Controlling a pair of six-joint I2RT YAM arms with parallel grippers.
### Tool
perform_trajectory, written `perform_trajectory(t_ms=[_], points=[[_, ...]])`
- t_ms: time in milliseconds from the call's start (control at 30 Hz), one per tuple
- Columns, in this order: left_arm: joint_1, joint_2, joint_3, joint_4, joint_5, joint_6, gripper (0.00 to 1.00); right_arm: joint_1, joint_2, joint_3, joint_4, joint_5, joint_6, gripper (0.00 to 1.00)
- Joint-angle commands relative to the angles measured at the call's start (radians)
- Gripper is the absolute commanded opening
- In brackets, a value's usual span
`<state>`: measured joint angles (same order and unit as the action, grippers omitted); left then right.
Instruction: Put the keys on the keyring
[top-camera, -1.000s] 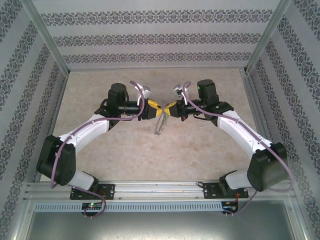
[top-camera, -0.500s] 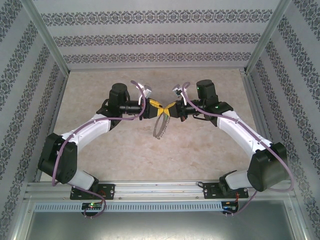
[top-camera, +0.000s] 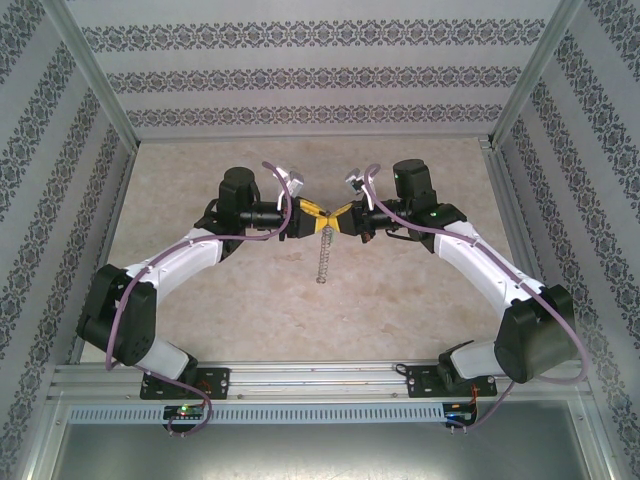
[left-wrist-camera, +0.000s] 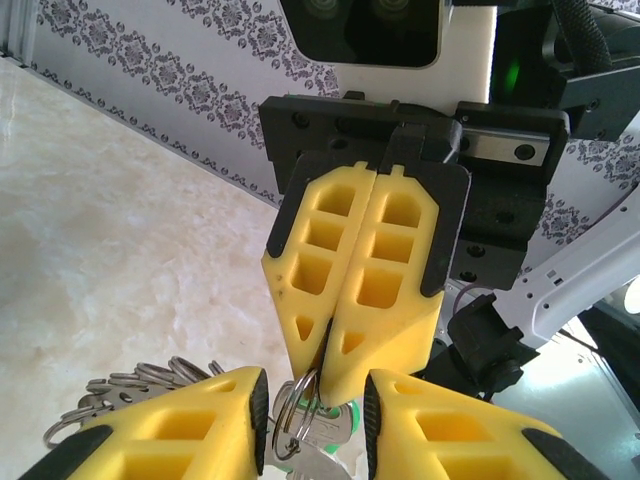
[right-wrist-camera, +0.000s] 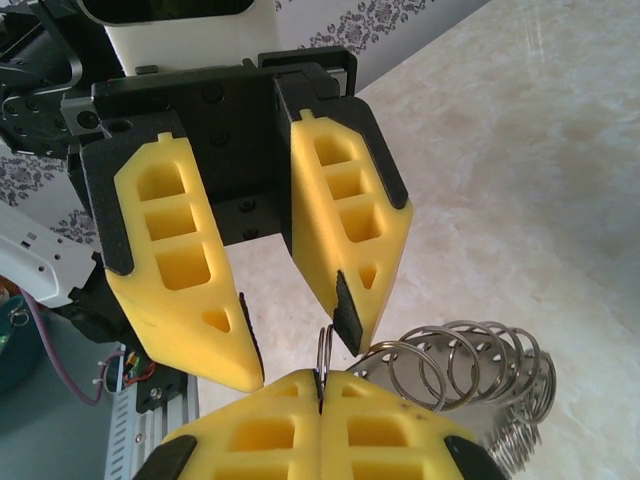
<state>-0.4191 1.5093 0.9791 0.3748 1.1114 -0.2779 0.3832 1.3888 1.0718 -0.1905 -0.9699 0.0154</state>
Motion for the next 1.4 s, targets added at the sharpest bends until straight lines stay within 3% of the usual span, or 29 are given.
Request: perform_trajectory(t_ms=[0,233,400,567,867,933,1033,1100,1233,1367], points=[[-0.010,-0.014,-0.009,0.011,0.038,0.025,0.29,-0.004,-0.003,0.027,0.035,-0.021,-0.008,0.00],[-0.009,-0.009,-0.013,0.049,0.063,0.004,0.19,-0.007,-0.002,0.024,0.040,-0.018,-0.005,0.00],[-0.010,-0.011,-0.022,0.074,0.077,-0.006,0.24,-0.011,-0.002,0.022,0.046,-0.014,-0.001,0.00],[-0.009,-0.015,-0.023,0.057,0.087,0.005,0.22,-0.017,-0.002,0.021,0.054,-0.016,0.003,0.00],[-0.011,-0.012,-0.025,0.089,0.091,-0.008,0.00,-0.018,-0.002,0.017,0.070,-0.022,0.017,0.00],[-0.011,-0.017,-0.032,0.105,0.086,-0.013,0.00,-0.019,-0.006,0.016,0.077,-0.018,0.027,0.00],[-0.011,-0.034,-0.058,0.151,0.043,-0.024,0.00,-0.039,-0.035,-0.022,0.149,-0.013,0.082,0.13],[-0.011,-0.054,-0.076,0.164,0.009,-0.015,0.00,-0.073,-0.080,-0.092,0.263,-0.006,0.167,0.29],[-0.011,-0.085,-0.091,0.166,-0.027,0.003,0.00,-0.117,-0.177,-0.221,0.422,0.068,0.291,0.44],[-0.012,-0.103,-0.115,0.202,-0.071,-0.010,0.00,-0.104,-0.284,-0.347,0.496,0.247,0.369,0.49]])
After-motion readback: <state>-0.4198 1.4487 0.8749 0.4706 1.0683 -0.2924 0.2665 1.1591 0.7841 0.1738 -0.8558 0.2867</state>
